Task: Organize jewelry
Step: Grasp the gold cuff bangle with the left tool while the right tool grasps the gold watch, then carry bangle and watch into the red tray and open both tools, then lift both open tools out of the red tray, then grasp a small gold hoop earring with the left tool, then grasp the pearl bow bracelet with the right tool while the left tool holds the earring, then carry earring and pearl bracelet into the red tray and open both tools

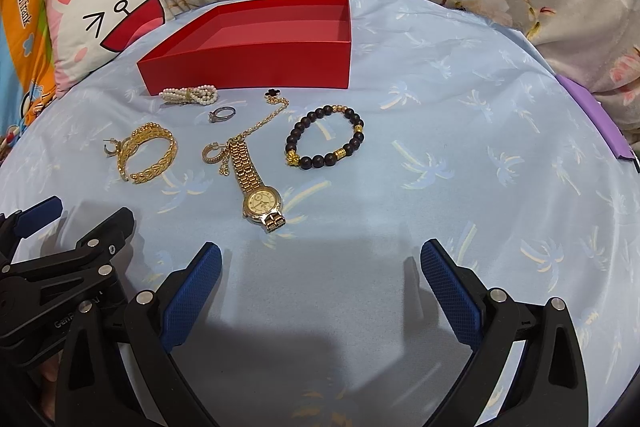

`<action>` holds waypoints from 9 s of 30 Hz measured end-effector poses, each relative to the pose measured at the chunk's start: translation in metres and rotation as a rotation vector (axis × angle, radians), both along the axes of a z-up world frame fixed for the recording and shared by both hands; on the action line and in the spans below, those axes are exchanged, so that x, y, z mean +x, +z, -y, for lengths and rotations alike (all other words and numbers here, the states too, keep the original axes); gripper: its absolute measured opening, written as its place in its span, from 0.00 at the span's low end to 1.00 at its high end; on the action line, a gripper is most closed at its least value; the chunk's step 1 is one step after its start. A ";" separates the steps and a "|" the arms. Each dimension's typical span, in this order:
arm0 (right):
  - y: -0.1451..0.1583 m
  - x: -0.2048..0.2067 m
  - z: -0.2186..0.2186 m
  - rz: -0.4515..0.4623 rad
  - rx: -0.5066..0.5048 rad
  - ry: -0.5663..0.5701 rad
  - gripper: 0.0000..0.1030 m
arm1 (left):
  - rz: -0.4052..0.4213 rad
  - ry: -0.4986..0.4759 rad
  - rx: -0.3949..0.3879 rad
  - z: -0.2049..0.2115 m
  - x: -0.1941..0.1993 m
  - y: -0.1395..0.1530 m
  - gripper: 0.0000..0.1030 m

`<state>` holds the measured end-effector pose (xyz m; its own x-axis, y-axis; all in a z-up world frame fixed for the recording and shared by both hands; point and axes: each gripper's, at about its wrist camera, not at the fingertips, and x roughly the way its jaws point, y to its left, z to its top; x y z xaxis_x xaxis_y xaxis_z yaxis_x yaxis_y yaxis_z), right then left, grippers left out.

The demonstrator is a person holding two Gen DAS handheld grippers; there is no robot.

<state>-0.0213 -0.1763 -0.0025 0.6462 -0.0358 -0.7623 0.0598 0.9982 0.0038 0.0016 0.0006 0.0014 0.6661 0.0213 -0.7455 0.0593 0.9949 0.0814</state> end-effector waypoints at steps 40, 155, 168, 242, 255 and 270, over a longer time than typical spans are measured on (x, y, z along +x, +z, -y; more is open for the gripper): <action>0.000 0.042 -0.010 -0.031 0.068 0.235 0.20 | -0.068 -0.124 -0.106 -0.016 0.049 0.001 0.90; 0.053 0.128 0.071 0.004 0.146 0.160 0.53 | 0.018 -0.168 -0.109 -0.037 0.132 0.034 0.84; 0.026 0.086 0.053 -0.039 0.208 0.185 0.53 | -0.043 -0.206 -0.178 -0.039 0.091 0.002 0.78; 0.031 0.106 -0.020 0.005 0.144 0.379 0.53 | 0.031 -0.272 -0.278 -0.041 0.073 0.024 0.12; 0.005 0.164 -0.078 -0.065 0.127 0.507 0.52 | 0.012 -0.151 -0.258 -0.074 0.087 0.016 0.12; 0.004 0.164 -0.080 -0.095 0.198 0.555 0.04 | 0.009 -0.132 -0.253 -0.080 0.089 0.014 0.12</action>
